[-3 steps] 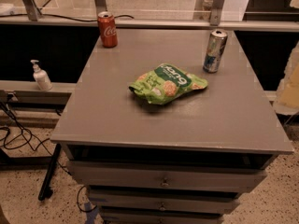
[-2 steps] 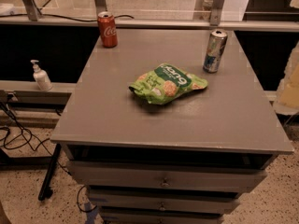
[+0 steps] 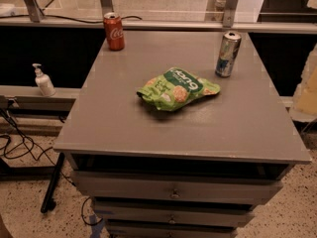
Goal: Move green rice chip bag near coke can
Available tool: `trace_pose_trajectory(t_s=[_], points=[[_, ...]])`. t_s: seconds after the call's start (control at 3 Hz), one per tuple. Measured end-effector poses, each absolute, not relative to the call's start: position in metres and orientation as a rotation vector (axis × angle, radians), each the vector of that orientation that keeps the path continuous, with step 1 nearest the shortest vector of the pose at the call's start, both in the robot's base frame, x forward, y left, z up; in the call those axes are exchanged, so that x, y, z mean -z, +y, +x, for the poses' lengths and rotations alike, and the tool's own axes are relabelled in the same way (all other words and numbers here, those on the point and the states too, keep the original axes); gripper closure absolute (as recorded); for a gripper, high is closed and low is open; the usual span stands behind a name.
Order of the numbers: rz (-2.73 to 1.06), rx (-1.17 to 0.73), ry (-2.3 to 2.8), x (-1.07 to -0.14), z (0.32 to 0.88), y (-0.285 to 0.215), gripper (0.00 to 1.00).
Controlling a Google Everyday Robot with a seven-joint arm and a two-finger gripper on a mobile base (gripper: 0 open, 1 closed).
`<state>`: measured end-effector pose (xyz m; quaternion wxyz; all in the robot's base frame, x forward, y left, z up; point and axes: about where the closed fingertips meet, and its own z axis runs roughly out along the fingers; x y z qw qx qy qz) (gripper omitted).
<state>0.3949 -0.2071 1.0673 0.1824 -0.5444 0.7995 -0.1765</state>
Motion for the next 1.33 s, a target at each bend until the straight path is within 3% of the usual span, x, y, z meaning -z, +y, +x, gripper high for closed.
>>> trace_pose_trajectory(t_s=[0.33,1.0,1.33], points=[[-1.506,0.454,2.22,-1.057,0.403,-0.19,0.0],[-1.394,0.217,2.105,-0.998,0.442,-0.1,0.0],[-1.364,0.237,2.033,-1.017,0.448,-0.09,0.0]])
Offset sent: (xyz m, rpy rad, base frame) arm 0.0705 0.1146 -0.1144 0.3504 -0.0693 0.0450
